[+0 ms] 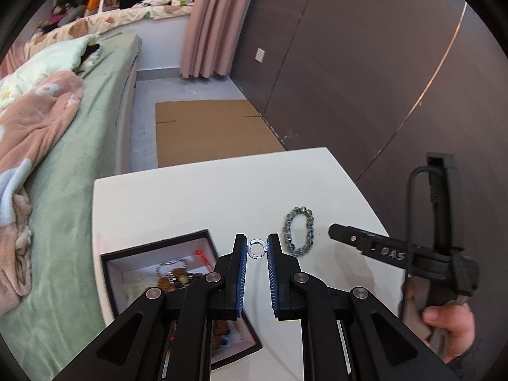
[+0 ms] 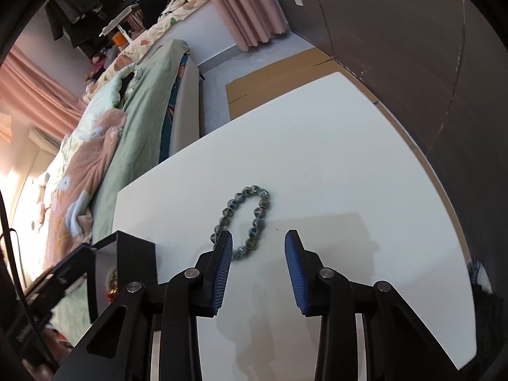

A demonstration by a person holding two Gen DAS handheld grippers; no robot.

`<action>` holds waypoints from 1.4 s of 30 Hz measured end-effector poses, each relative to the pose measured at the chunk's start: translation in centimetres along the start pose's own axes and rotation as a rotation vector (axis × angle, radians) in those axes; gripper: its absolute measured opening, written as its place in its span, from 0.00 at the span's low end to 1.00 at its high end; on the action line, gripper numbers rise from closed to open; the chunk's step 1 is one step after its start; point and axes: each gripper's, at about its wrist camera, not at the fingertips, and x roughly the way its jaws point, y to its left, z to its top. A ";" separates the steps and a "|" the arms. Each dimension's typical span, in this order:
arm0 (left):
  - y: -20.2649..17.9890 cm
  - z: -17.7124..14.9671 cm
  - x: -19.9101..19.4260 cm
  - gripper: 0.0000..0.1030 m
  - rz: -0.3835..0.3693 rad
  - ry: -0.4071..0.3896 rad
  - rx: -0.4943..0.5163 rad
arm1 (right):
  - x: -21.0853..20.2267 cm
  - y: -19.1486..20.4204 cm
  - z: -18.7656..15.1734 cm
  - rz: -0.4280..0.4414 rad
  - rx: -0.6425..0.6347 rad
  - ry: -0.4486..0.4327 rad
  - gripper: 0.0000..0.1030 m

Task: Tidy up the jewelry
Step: 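Drop the silver ring into the box with left tool while right tool grasps the grey bead bracelet, then lower the grey bead bracelet into the black box and open the right tool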

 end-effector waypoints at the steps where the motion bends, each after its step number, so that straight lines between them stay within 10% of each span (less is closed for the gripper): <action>1: 0.3 0.1 -0.2 0.13 0.001 -0.002 -0.005 | 0.4 0.3 0.1 -0.008 -0.008 0.001 0.34; 15: 3.9 -0.2 -1.3 0.13 0.044 0.025 -0.052 | 4.3 2.9 0.1 -0.188 -0.166 -0.021 0.14; 24: 6.1 -0.2 -1.7 0.14 -0.044 0.083 -0.138 | 2.2 3.3 -0.8 -0.125 -0.181 -0.006 0.10; 27: 6.3 -0.2 -1.6 0.38 -0.001 0.092 -0.146 | 0.3 3.7 -0.9 -0.079 -0.172 -0.039 0.10; 29: 6.3 -0.2 -1.8 0.86 0.003 0.078 -0.149 | -0.8 3.9 -1.1 -0.051 -0.171 -0.054 0.10; 42: 8.1 0.3 -4.7 0.87 0.050 -0.004 -0.174 | -6.0 8.1 -2.0 0.162 -0.206 -0.158 0.10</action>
